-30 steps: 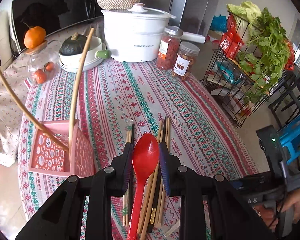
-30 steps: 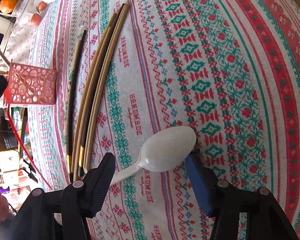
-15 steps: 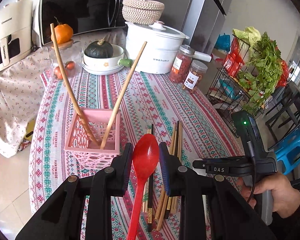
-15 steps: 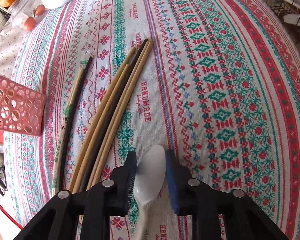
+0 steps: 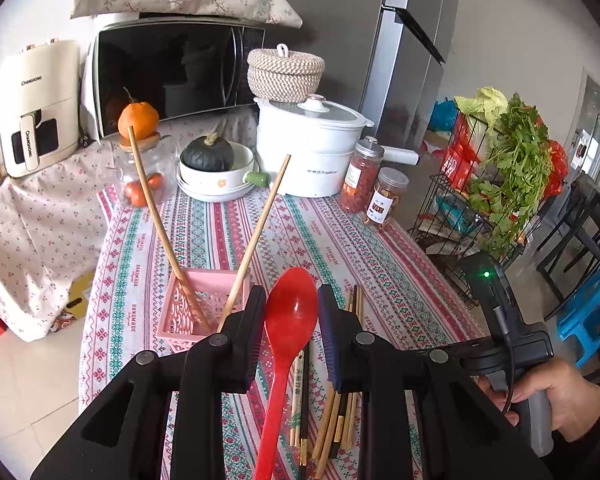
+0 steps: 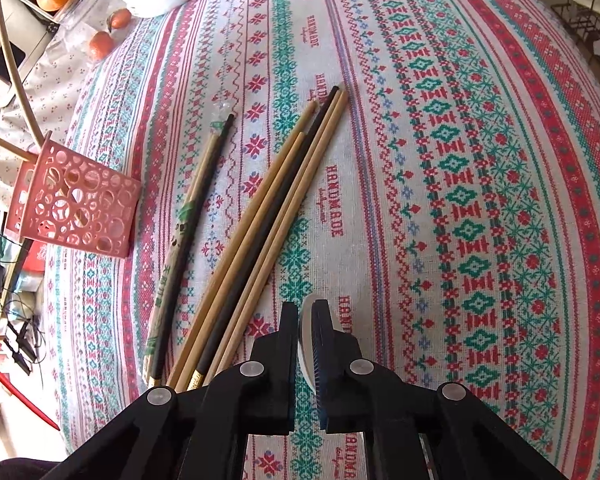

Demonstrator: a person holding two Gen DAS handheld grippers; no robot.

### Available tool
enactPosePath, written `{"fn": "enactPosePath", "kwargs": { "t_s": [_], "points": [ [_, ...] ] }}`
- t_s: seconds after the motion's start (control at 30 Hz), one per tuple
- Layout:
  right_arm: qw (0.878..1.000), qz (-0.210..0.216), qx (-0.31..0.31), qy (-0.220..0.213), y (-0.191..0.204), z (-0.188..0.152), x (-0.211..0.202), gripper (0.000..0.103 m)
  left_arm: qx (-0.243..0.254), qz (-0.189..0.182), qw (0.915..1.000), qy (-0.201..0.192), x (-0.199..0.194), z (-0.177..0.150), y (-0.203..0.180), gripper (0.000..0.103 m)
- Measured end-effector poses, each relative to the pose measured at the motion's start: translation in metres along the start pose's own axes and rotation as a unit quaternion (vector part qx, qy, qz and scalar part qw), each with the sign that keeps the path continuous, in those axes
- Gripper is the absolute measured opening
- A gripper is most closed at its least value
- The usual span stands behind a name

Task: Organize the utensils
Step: 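Grasp the white plastic spoon with the right tool while the left holds the red spoon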

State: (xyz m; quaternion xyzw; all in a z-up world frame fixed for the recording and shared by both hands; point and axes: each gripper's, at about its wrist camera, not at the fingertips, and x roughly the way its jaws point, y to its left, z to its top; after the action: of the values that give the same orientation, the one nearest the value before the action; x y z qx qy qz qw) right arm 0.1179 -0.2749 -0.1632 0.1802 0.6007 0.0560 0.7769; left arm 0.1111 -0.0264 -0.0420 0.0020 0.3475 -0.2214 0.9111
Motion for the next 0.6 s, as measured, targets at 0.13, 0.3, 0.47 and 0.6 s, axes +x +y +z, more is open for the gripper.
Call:
{"fn": "enactPosePath", "kwargs": {
  "t_s": [0.13,0.3,0.47,0.6],
  "points": [
    [1.0,-0.018,-0.02,-0.001,0.006,0.003,-0.005,0.04,0.003,0.003,1.0,0.003,-0.002,-0.002,0.0,0.028],
    [0.997,-0.058,-0.055,0.002,0.013,0.003,-0.004,0.043,0.0,0.004,1.0,0.006,-0.002,-0.004,0.001,0.028],
    [0.99,-0.069,-0.113,0.047,0.037,-0.004,0.018,0.043,0.006,0.009,0.9999,0.006,-0.002,-0.005,-0.001,0.028],
    [0.98,-0.114,-0.15,0.07,0.045,-0.012,0.037,0.04,0.009,0.016,0.9998,0.002,-0.004,-0.005,-0.002,0.028]
  ]
}}
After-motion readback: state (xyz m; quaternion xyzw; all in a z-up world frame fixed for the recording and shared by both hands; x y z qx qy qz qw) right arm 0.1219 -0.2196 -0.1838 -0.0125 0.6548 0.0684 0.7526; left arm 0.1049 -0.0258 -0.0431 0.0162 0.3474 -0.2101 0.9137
